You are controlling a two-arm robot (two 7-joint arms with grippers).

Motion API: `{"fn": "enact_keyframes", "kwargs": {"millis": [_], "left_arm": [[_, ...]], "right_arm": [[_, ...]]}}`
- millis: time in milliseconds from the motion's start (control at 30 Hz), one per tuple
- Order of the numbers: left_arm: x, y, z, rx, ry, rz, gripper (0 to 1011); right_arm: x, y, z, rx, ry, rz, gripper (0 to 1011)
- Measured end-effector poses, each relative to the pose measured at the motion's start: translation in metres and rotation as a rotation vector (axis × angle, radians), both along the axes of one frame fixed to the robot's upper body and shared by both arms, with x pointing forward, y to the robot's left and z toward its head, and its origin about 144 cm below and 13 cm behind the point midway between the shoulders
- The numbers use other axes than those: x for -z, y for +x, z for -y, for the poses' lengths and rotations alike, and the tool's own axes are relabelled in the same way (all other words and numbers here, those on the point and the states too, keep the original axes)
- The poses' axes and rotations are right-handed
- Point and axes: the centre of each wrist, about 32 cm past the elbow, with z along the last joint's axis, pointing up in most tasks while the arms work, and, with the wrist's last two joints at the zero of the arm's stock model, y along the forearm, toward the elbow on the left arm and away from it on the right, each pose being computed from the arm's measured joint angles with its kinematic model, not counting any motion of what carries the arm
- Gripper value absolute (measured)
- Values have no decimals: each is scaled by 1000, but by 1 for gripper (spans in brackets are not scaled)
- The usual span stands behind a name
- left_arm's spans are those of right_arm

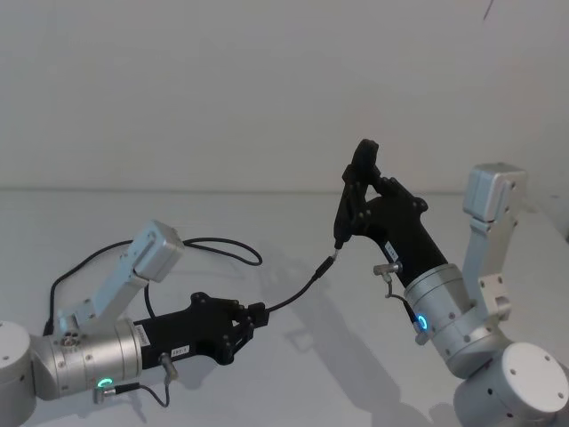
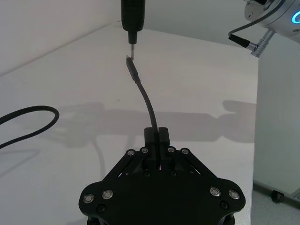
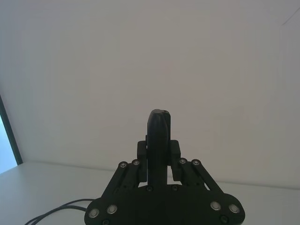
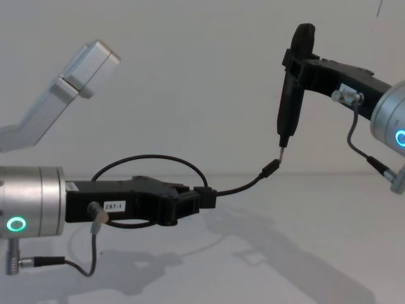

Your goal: Pick up the data cable with the one hand.

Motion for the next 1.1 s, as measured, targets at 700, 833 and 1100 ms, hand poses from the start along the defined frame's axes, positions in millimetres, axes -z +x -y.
{"fn": "enact_keyframes", "kwargs": {"millis": [700, 833, 1100], "left_arm": [[0, 0, 0, 0, 0, 0, 48], [0, 0, 0, 0, 0, 0, 48], [0, 0, 0, 0, 0, 0, 48]], "right_arm": [[1, 9, 6, 6, 3, 4, 279], [1, 8, 7, 2, 3, -1, 279], [1, 7, 7, -3, 4, -7, 279]]}}
